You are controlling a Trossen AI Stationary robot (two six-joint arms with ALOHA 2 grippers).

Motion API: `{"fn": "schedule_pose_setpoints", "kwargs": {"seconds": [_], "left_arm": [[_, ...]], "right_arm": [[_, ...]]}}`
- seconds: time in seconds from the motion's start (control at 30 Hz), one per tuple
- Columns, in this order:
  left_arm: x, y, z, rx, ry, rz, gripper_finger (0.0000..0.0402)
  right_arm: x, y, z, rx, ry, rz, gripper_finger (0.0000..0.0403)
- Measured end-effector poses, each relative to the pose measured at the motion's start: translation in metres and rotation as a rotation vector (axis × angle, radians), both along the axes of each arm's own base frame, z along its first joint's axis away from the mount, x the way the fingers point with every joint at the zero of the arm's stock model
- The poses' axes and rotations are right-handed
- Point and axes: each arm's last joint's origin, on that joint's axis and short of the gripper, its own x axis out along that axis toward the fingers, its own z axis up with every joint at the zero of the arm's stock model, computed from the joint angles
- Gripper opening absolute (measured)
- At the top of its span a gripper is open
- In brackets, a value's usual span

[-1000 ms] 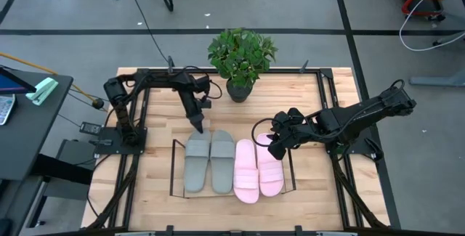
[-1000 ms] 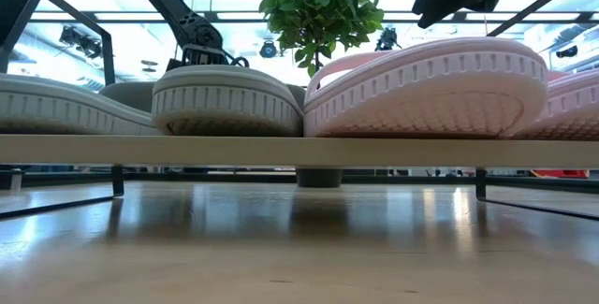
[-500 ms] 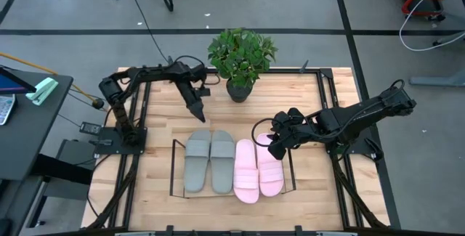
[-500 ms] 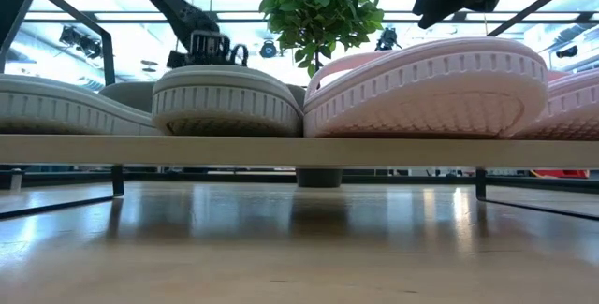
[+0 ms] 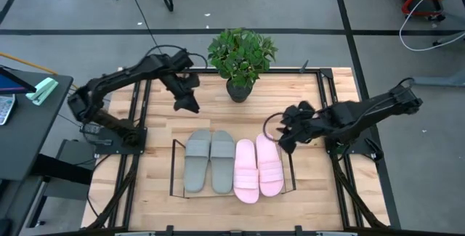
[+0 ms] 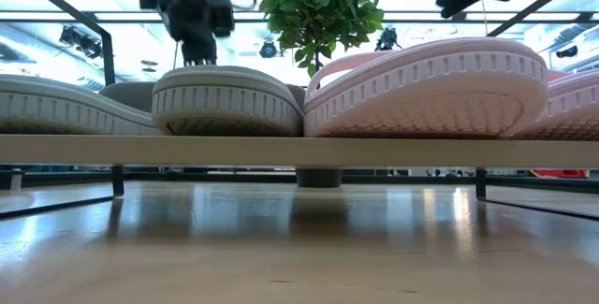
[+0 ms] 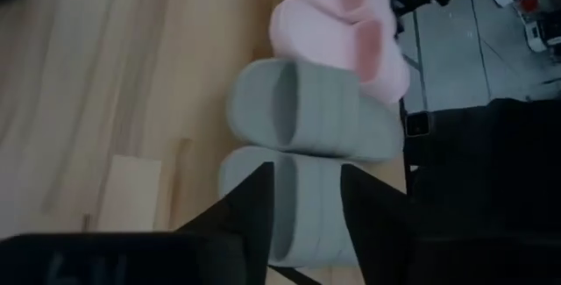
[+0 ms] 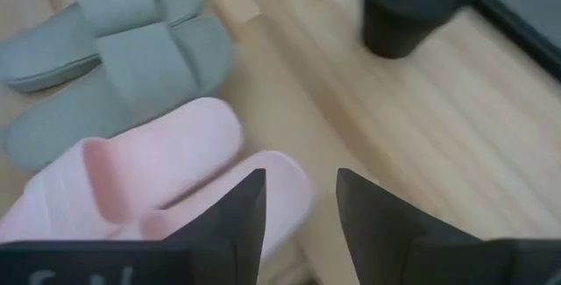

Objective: Pick and place slides into the shelf
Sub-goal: Return to Home Position

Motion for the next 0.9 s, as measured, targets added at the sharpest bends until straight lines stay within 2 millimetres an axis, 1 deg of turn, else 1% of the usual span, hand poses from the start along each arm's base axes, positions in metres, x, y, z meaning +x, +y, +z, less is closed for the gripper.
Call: {"fn": "schedule_pose_setpoints", "kwargs": {"seconds": [0.17, 0.33, 0.43, 0.57, 0.7, 0.8, 0.9], "left_arm": [[-0.010, -0.018, 0.026, 0.113, -0.083, -0.010, 0.0093], [-0.010, -0.035, 0.050, 0.201, -0.213, 0.011, 0.0037], [-0.007, -0.045, 0.060, 0.229, -0.266, 0.027, 0.0008], [0.002, -0.060, 0.065, 0.256, -0.280, 0.043, 0.0013], [0.011, -0.081, 0.065, 0.296, -0.281, 0.025, 0.0013], [0.018, -0.097, 0.068, 0.332, -0.308, 0.015, 0.0005], [0.023, -0.108, 0.072, 0.362, -0.350, 0.021, 0.0010]], "right_arm": [[-0.027, -0.010, 0.016, 0.008, -0.055, -0.036, 0.0146], [-0.048, -0.016, 0.029, 0.026, -0.124, -0.035, 0.0146], [-0.058, -0.020, 0.033, 0.032, -0.138, -0.036, 0.0146], [-0.071, -0.023, 0.037, 0.045, -0.159, -0.038, 0.0146], [-0.078, -0.025, 0.041, 0.082, -0.193, -0.035, 0.0136], [-0.081, -0.025, 0.042, 0.135, -0.199, -0.024, 0.0108], [-0.083, -0.021, 0.043, 0.179, -0.206, -0.017, 0.0060]]}}
